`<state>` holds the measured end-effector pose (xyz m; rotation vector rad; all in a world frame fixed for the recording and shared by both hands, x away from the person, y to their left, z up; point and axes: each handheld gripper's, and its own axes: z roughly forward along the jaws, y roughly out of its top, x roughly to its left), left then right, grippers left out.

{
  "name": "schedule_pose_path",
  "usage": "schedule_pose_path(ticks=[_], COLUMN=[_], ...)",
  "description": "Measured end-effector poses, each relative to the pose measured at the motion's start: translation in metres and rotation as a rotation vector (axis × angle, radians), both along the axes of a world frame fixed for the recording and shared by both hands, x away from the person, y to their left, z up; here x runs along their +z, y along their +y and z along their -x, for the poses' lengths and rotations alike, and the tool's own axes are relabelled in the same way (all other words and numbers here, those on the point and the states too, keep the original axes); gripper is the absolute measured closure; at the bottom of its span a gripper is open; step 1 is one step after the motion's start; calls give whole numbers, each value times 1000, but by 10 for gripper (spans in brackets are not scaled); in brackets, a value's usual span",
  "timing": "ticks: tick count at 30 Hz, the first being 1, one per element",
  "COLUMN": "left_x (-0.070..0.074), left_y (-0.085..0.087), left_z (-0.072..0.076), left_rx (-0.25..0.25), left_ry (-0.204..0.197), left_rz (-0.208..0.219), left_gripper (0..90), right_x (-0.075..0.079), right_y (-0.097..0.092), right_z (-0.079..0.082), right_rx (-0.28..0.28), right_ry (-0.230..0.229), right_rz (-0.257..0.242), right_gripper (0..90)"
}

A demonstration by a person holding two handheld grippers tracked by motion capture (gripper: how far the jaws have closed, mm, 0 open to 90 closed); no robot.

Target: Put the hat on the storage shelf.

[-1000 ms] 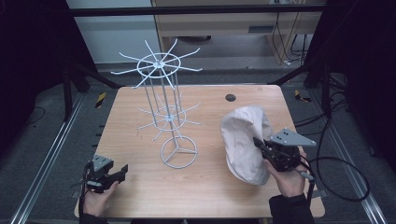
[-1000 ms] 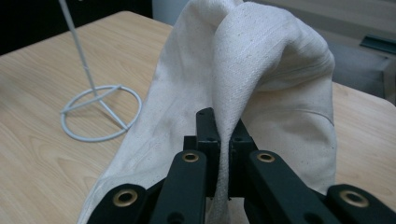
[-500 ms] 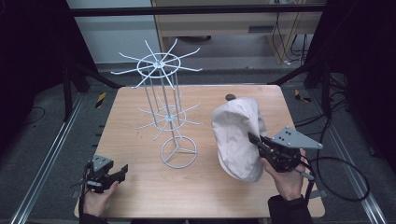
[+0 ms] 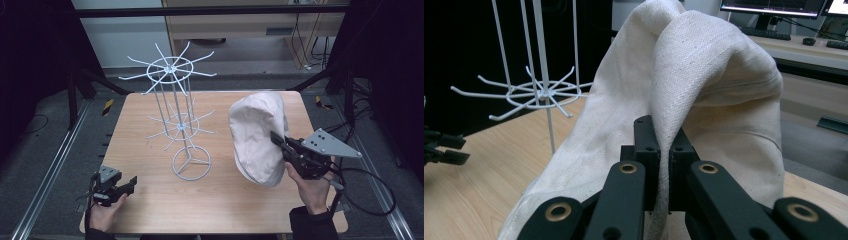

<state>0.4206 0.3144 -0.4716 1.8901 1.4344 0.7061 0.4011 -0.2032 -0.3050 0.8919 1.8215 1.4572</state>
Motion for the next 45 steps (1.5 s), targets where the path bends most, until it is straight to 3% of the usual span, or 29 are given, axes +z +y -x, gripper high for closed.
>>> schedule_pose_path(ticks=[13,19,45], left_x=[0,0,0], left_y=[0,0,0], left_z=[0,0,0], left_rx=[0,-1,1], left_ry=[-3,-1,0], left_rz=[-3,-1,-2], left_gripper=[389,389,389], right_x=[21,32,71], right_y=[-3,-5,4], right_z=[-3,-3,5], right_rx=[-2,1,15], right_ry=[-59,-105,-230], right_rz=[-55,-104,-122], right_gripper=[880,880,881])
